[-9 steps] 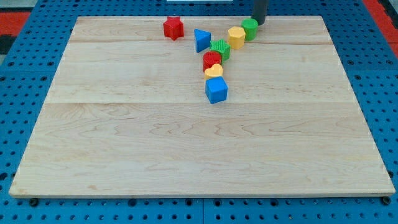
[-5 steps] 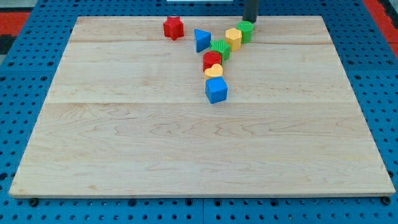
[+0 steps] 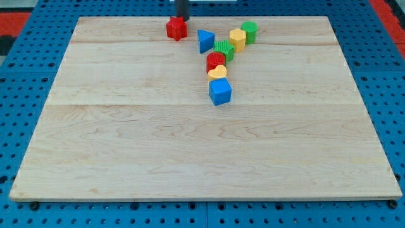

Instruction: Slide red star to the blue triangle

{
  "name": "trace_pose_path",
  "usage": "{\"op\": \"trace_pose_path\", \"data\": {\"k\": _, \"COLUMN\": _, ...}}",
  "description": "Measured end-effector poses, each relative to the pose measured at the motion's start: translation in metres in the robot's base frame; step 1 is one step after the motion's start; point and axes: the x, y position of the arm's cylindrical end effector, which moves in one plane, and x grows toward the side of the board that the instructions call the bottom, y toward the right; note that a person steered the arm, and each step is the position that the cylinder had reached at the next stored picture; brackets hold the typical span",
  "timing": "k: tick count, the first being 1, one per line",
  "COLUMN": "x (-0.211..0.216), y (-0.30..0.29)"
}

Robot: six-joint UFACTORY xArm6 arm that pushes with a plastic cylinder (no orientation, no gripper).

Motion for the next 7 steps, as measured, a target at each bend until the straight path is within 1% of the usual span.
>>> {"op": "trace_pose_path", "data": {"k": 1, "x": -0.001, "y": -0.027}}
{"op": "trace_pose_path", "data": {"k": 2, "x": 0.000, "y": -0.041}}
{"op": "trace_pose_path", "data": {"k": 4, "x": 0.001, "y": -0.026}}
{"op": "trace_pose_path", "data": {"k": 6, "x": 0.023, "y": -0.022}}
{"op": "trace_pose_path", "data": {"k": 7, "x": 0.028, "y": -0.022}}
